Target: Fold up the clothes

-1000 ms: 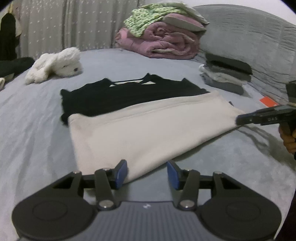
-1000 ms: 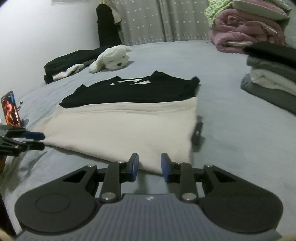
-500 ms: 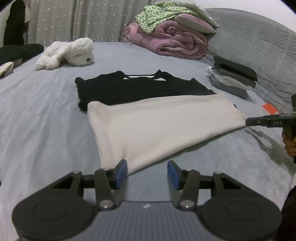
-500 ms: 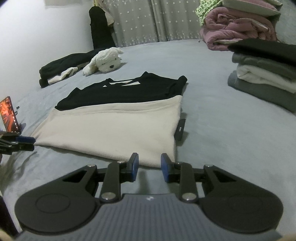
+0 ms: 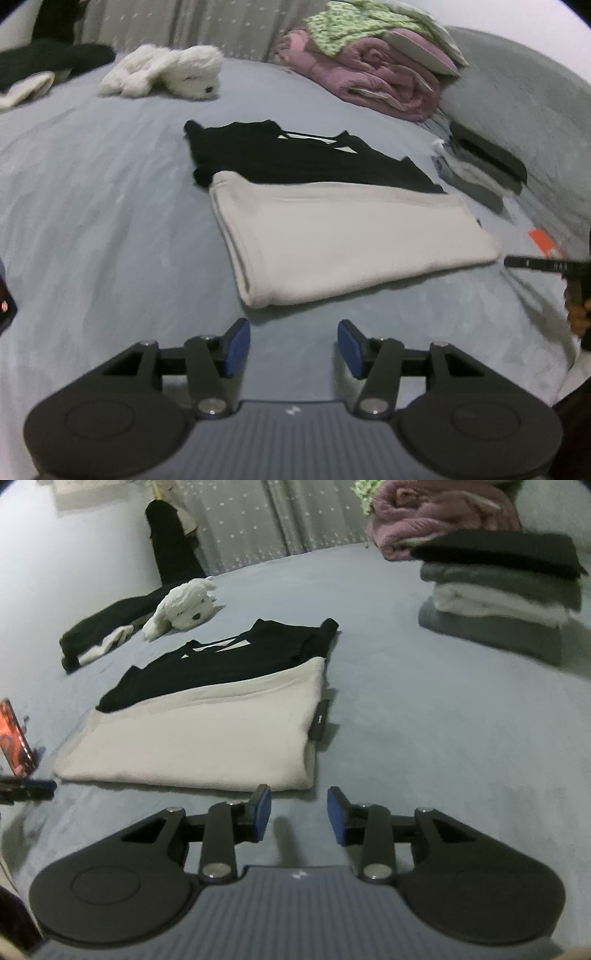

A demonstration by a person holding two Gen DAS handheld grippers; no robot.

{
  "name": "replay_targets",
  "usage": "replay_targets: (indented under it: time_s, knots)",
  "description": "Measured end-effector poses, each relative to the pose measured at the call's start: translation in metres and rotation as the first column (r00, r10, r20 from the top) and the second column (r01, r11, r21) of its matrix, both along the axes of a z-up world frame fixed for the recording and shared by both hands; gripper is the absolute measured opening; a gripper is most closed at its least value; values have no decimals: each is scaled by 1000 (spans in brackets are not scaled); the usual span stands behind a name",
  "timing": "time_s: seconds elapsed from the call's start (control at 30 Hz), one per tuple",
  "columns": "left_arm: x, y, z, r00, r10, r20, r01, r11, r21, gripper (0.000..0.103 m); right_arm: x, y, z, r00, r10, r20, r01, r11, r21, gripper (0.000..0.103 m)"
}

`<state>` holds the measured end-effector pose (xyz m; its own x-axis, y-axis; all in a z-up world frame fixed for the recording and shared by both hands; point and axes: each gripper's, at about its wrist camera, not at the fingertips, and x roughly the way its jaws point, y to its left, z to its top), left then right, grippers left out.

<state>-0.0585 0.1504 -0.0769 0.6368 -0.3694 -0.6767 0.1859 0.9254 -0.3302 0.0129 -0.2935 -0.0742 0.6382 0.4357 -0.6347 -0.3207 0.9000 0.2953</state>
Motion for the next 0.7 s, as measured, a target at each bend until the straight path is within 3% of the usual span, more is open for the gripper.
replay_targets:
  time_s: [0.13, 0.27, 0.37, 0.5, 0.7]
  knots:
    - [5, 19, -5, 996, 61, -71, -72, 982, -175, 62, 3, -9, -2, 996, -2, -84, 10, 996, 94, 43]
    - [10, 36, -18, 981, 106, -160, -159, 917, -367, 63, 9, -18, -8, 979, -5, -202, 48, 976, 211, 47]
    - [13, 41, -28, 972, 128, -199, -207, 868, -451, 63, 14, -24, -11, 970, -26, -242, 96, 955, 282, 48]
    - [17, 41, -34, 966, 142, -215, -233, 837, -496, 63, 22, -33, -17, 955, -56, -293, 167, 913, 371, 48]
    - [25, 39, -36, 966, 144, -213, -235, 830, -506, 63, 34, -40, -21, 940, -84, -332, 233, 866, 443, 48]
